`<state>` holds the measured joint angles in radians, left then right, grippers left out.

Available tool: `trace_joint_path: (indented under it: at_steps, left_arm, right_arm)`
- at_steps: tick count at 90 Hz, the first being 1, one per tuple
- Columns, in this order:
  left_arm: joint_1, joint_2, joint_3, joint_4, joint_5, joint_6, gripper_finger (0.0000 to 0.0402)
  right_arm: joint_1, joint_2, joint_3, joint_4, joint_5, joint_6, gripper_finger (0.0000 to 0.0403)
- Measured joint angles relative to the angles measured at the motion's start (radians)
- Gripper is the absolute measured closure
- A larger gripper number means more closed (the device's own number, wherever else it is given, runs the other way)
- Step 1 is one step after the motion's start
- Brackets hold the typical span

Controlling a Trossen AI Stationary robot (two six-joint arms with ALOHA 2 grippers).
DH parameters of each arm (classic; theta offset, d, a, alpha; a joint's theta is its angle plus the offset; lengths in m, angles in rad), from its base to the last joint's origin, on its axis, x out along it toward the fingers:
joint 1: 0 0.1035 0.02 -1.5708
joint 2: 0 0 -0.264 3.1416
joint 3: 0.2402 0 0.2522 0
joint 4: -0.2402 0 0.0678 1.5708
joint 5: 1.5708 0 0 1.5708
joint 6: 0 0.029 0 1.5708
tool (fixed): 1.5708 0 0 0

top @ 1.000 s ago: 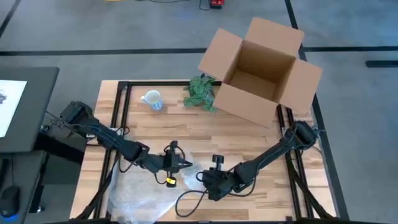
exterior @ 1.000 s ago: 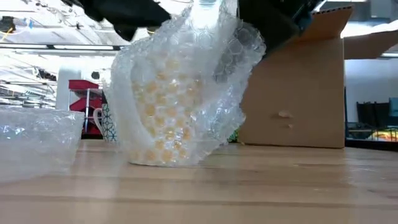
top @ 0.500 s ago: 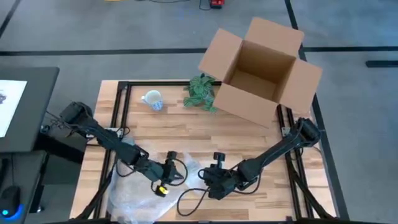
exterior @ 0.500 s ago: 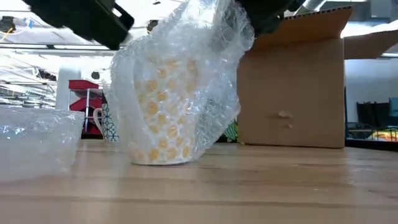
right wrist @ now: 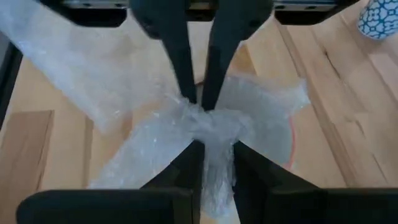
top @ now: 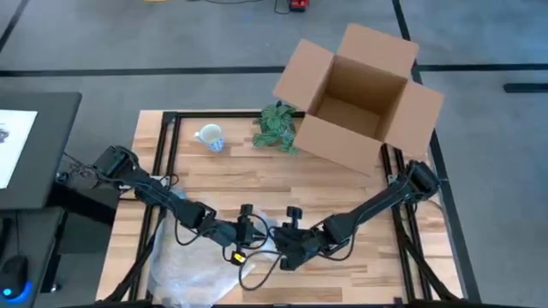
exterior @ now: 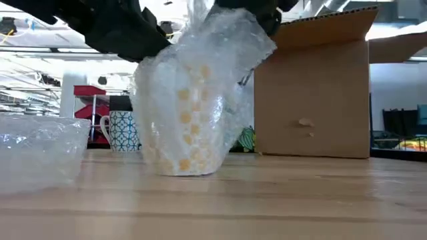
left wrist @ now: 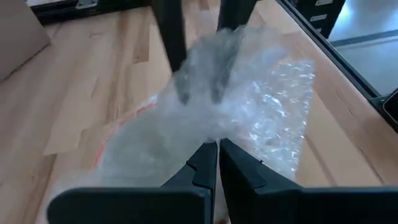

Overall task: Wrap mug
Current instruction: Wrap the yellow mug

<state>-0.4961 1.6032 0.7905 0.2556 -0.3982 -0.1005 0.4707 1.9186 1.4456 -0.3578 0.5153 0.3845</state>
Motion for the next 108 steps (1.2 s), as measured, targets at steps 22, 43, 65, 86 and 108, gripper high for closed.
trace_joint_path:
  at_steps: [22, 43, 65, 86, 108]
  left_arm:
    - [0.011, 0.002, -0.003, 0.025, 0.001, 0.028, 0.0402]
    - [0.005, -0.024, -0.005, -0.002, 0.016, 0.035, 0.0402]
    - [-0.009, -0.171, -0.003, -0.056, 0.059, 0.018, 0.0402]
    - [0.044, -0.167, -0.003, -0.078, 0.067, 0.000, 0.0402]
    - [0.098, -0.079, -0.002, -0.139, 0.078, -0.067, 0.0402]
  right_arm:
    - [-0.061, 0.010, 0.000, 0.005, -0.120, 0.007, 0.0346]
    - [-0.109, 0.028, 0.002, 0.001, -0.186, 0.027, 0.0346]
    - [-0.156, 0.029, 0.003, -0.013, -0.309, 0.063, 0.0346]
    - [-0.164, 0.031, 0.003, -0.017, -0.313, 0.061, 0.0346]
    - [-0.163, 0.031, 0.002, -0.013, -0.312, 0.050, 0.0346]
